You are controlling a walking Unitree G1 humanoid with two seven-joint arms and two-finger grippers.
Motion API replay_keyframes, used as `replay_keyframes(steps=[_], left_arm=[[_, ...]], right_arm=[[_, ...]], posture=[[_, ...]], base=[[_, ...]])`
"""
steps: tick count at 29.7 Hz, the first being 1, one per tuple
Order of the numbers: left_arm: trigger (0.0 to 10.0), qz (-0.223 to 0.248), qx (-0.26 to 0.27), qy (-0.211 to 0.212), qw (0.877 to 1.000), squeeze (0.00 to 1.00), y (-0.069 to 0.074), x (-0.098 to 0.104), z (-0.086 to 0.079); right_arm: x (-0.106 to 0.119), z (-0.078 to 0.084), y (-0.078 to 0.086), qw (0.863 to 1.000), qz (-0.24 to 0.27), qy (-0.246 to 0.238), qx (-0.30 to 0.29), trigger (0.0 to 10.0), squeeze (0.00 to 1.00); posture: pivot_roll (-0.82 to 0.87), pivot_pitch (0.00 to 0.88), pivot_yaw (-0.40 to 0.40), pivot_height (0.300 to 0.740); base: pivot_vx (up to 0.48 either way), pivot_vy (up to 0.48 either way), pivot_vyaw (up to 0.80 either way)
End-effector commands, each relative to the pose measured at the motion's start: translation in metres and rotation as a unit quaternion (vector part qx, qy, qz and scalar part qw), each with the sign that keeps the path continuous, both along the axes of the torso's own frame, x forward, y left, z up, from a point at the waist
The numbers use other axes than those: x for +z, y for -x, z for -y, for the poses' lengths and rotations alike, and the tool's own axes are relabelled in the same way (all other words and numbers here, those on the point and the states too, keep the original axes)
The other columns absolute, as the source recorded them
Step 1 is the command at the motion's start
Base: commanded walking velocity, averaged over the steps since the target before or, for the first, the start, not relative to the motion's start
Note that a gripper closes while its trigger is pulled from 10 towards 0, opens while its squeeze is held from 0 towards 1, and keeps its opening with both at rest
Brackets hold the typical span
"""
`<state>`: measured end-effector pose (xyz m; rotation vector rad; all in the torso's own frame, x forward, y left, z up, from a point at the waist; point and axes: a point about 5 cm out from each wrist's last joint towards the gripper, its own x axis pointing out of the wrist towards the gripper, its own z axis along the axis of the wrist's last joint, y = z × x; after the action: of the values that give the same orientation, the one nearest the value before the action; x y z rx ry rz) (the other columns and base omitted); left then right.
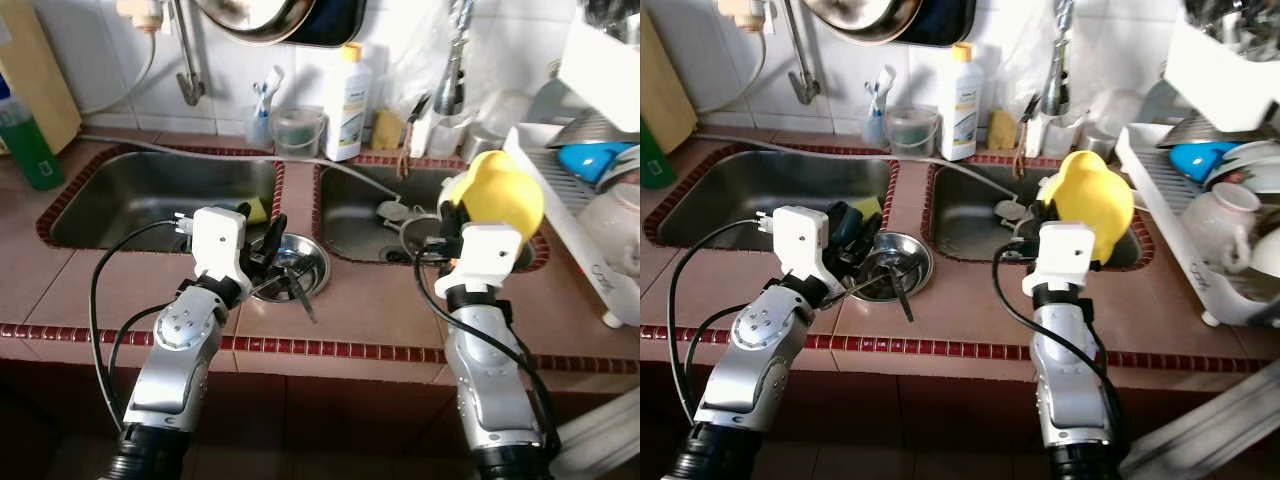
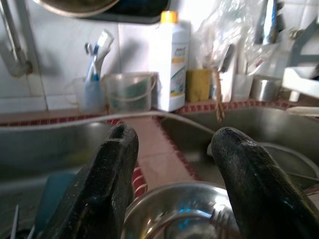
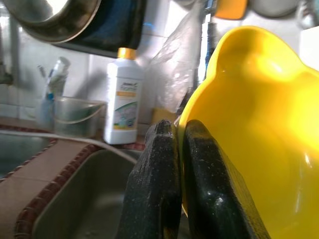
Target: Kitchen organization
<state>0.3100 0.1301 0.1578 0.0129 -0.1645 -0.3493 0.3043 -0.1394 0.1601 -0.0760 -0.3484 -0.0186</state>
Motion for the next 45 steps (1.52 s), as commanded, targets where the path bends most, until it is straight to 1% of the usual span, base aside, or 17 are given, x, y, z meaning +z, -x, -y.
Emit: replay_keyframes(steps=[1,17,28,45], left_arm=[[10.0,0.009,-0.010,0.002,1.000,0.00,0.0013,0.0059,0.0022],[10.0,0.005,-0.014,0.016,1.000,0.00,0.0007,0.0081,0.0013],[10.0,0.005,-0.017,0.020,1.000,0.00,0.0004,0.0100,0.0009],[10.0,0.004,-0.021,0.024,0.999,0.00,0.0012,0.0106,0.0031]], right_arm=[[0.0085,0.0030,0.0012,1.000,0.018,-0.002,-0.001,10.0,0.00],[0.0081,0.0031,0.0024,1.000,0.017,-0.001,0.001,10.0,0.00],[0.0072,0.0018,0.0036,1.000,0.017,-0.002,0.006,10.0,0.00],[0.0065,0.0016,0.0054,1.000,0.014,-0.002,0.009,10.0,0.00]], posture=[[-0.17,0.000,-0.047,0.732],[-0.18,0.000,-0.050,0.732],[-0.18,0.000,-0.046,0.732],[-0.18,0.005,-0.049,0.732]], base=[[0.000,0.000,0.00],[0.000,0.000,0.00],[0.266,0.000,0.00],[0.333,0.000,0.00]])
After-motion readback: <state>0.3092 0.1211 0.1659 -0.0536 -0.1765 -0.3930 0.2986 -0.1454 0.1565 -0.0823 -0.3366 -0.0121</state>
